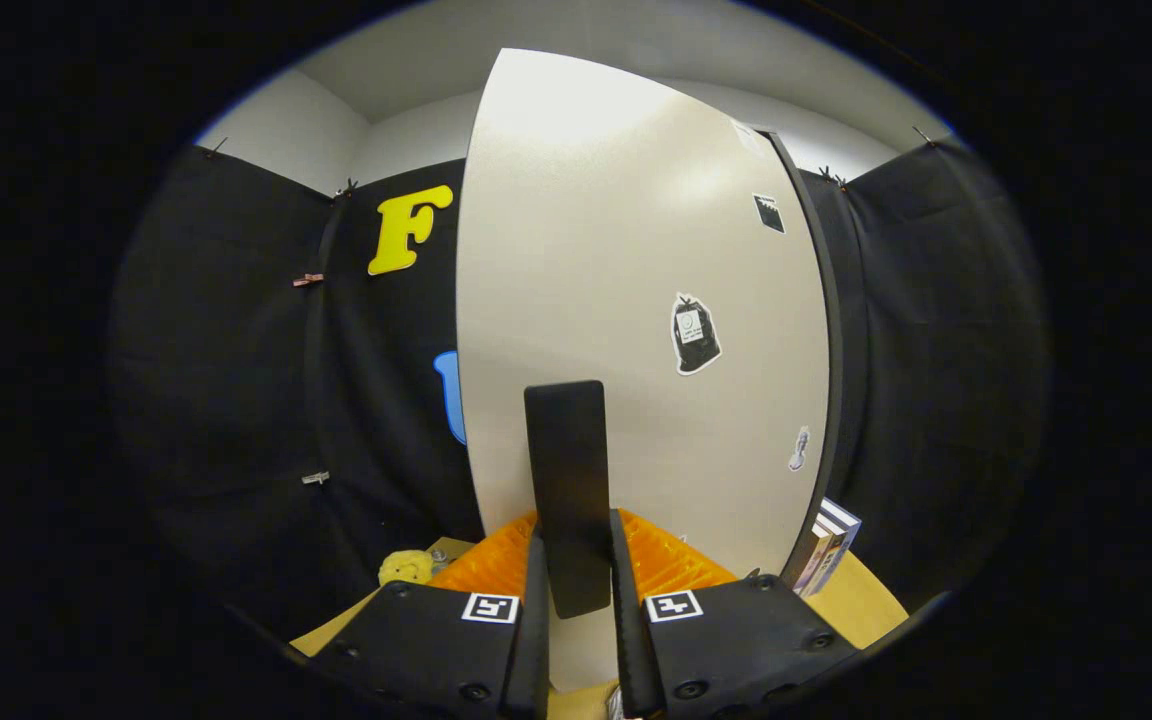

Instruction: Open the shoe cabinet door, grab the shoes and put them into the shoe cabinet, then close the shoe cabinet door.

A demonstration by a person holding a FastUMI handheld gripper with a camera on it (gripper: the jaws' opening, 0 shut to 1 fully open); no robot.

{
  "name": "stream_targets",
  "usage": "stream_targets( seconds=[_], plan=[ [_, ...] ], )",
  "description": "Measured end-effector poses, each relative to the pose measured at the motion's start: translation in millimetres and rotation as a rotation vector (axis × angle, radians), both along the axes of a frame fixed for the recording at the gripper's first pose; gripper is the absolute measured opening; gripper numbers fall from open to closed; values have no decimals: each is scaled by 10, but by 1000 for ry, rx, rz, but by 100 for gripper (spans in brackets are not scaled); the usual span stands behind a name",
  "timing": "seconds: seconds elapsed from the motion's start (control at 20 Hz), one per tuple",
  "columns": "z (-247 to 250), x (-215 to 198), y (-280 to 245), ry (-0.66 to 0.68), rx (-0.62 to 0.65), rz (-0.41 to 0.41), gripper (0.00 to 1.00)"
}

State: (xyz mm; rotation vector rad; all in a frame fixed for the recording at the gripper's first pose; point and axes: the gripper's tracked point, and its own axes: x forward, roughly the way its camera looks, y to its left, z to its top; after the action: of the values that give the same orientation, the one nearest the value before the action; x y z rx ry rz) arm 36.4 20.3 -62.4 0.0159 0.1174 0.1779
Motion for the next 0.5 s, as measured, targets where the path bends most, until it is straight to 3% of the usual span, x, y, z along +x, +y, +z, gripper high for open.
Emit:
stream_targets(
  seconds=[0.5],
  plan=[
    [115,-540,-801,-5,-9,32,31]
  ],
)
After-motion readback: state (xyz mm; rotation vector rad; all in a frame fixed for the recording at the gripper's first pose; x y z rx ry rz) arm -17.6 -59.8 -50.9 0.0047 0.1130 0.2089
